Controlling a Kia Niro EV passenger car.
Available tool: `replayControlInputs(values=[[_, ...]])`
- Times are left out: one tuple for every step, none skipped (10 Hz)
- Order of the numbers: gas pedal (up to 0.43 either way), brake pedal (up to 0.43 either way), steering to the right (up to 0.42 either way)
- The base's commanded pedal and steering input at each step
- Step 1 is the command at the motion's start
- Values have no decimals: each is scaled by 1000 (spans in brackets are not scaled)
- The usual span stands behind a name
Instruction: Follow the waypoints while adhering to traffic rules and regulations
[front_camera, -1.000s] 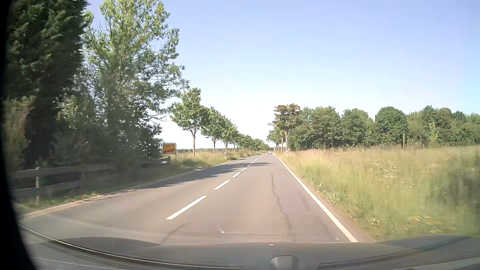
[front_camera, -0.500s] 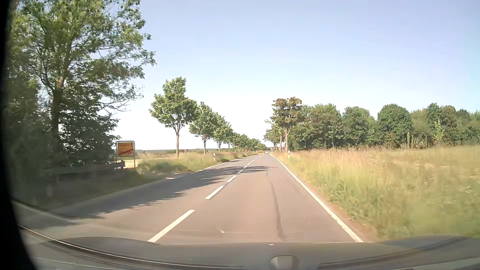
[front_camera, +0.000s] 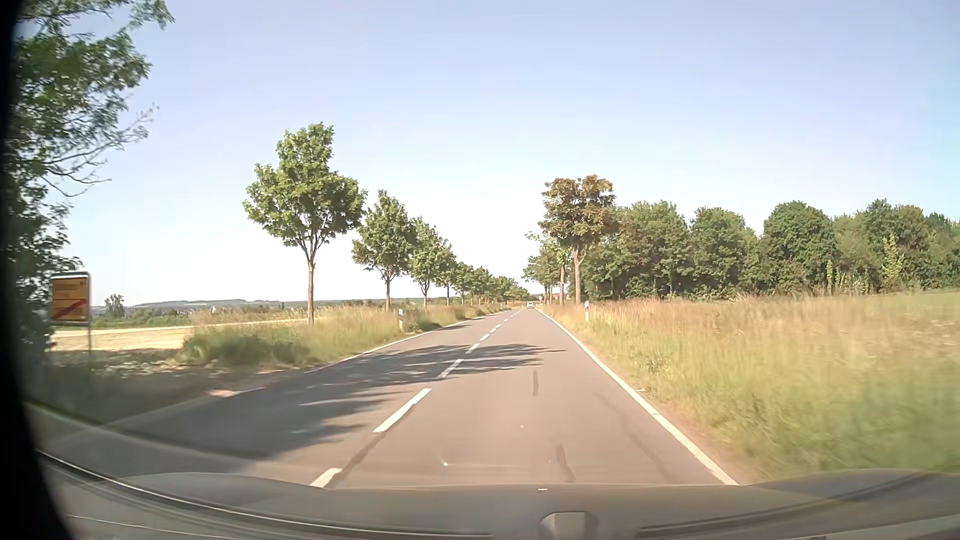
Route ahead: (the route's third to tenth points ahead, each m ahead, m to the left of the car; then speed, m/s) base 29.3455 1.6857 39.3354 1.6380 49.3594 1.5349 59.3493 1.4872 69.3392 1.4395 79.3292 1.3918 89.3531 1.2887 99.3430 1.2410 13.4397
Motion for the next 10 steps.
replayControlInputs(values=[[220,6,7],[220,6,6],[220,6,6],[220,6,6],[220,6,6],[220,6,5],[220,0,5],[220,6,4],[220,6,4],[220,6,4]])
